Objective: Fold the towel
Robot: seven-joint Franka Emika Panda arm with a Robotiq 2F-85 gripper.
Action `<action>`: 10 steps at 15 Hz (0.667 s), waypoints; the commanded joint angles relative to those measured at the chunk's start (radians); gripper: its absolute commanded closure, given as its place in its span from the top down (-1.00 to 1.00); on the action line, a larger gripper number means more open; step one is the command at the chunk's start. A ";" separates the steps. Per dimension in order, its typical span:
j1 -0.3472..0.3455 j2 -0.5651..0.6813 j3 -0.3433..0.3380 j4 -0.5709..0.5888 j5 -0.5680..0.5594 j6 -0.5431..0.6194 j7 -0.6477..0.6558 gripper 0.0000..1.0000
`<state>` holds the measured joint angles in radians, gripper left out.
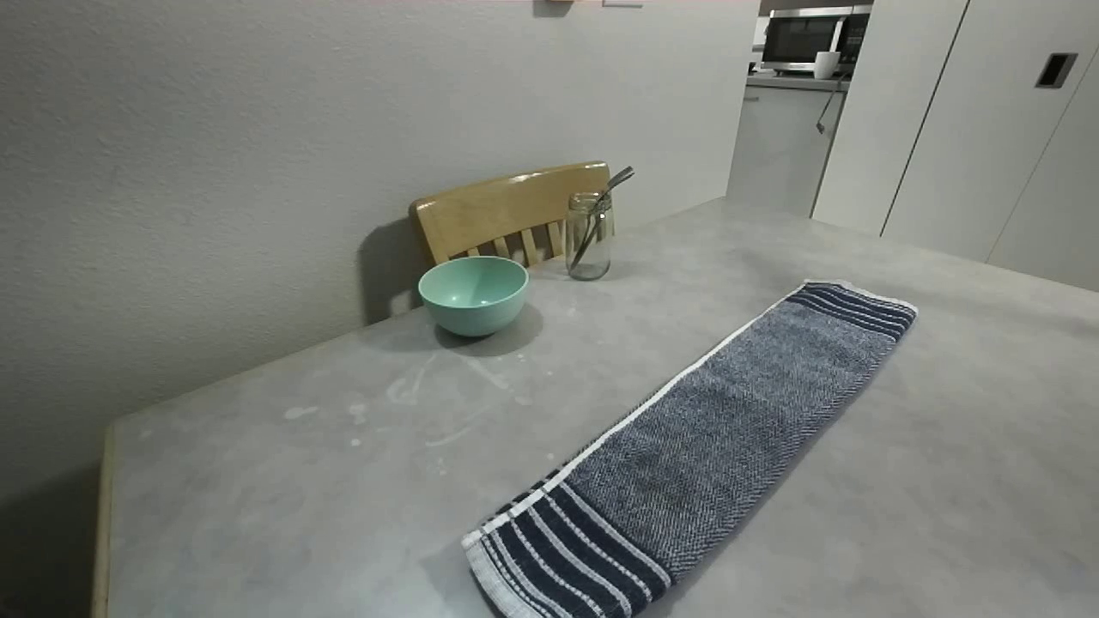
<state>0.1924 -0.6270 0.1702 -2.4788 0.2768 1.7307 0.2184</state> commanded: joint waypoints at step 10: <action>-0.013 0.228 -0.023 -0.031 0.047 0.249 -0.108 1.00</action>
<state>0.1835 -0.3978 0.1444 -2.5111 0.3227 1.9812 0.1117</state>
